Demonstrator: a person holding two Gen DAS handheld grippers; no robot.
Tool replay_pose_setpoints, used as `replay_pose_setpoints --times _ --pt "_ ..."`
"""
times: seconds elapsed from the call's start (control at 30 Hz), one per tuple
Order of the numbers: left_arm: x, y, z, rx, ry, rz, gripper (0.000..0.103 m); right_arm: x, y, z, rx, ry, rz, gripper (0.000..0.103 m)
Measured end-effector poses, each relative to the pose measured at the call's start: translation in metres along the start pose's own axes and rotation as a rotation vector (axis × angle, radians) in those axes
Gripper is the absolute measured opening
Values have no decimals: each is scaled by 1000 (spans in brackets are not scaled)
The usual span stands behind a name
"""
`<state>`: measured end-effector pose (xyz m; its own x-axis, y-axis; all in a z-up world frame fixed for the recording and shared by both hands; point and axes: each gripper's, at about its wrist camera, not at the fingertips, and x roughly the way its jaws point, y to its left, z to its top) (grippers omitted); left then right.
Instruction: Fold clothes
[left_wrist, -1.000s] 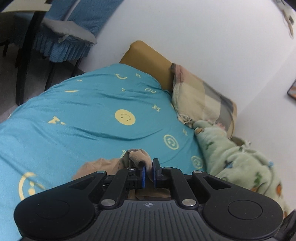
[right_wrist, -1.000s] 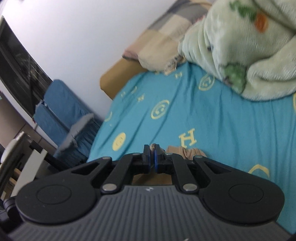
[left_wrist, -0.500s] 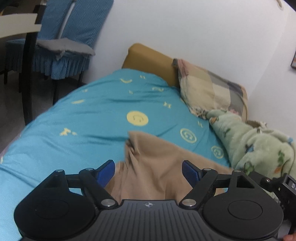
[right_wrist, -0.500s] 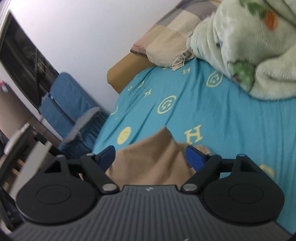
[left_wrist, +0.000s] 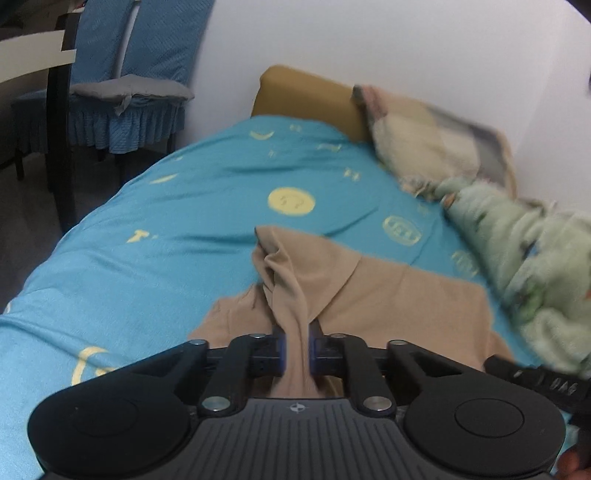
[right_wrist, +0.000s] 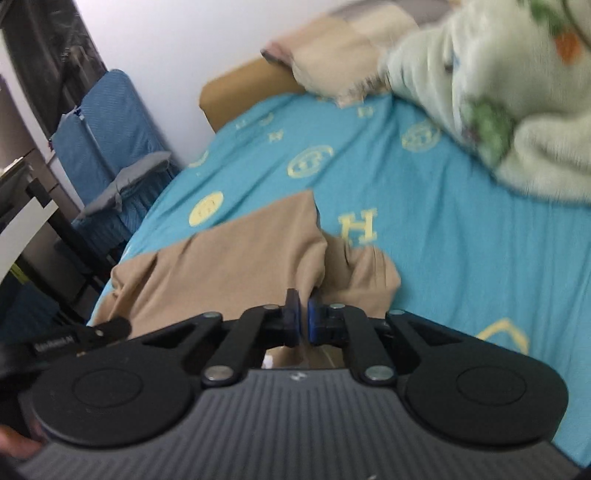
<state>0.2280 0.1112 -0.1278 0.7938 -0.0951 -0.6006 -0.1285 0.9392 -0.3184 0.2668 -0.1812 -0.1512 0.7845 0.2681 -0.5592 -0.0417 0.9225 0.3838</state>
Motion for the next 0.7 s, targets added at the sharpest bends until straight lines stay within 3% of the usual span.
replay_pose_setpoints --times 0.1,0.27,0.37,0.43,0.53,0.6,0.67,0.7 --pt "-7 1 6 -40 -22 -30 9 -4 0 1 -10 -22 -38 7" --pt "7 4 0 -26 23 11 15 6 -14 -2 22 5 -104 5" --pt "10 11 1 -50 36 26 29 6 -13 -1 24 5 -105 6" --pt "6 11 3 -46 20 45 44 5 -11 -1 16 3 -109 7" --pt "0 0 4 23 -13 75 62 5 -4 0 -5 6 -115 10" --pt "-3 -9 4 79 -35 95 74 5 -1 1 -8 -1 -94 23" --pt "-2 -18 6 130 -54 107 81 4 1 -1 -22 -47 -76 85" --pt "-1 -21 6 149 -61 112 81 3 2 -2 -26 -82 -74 90"
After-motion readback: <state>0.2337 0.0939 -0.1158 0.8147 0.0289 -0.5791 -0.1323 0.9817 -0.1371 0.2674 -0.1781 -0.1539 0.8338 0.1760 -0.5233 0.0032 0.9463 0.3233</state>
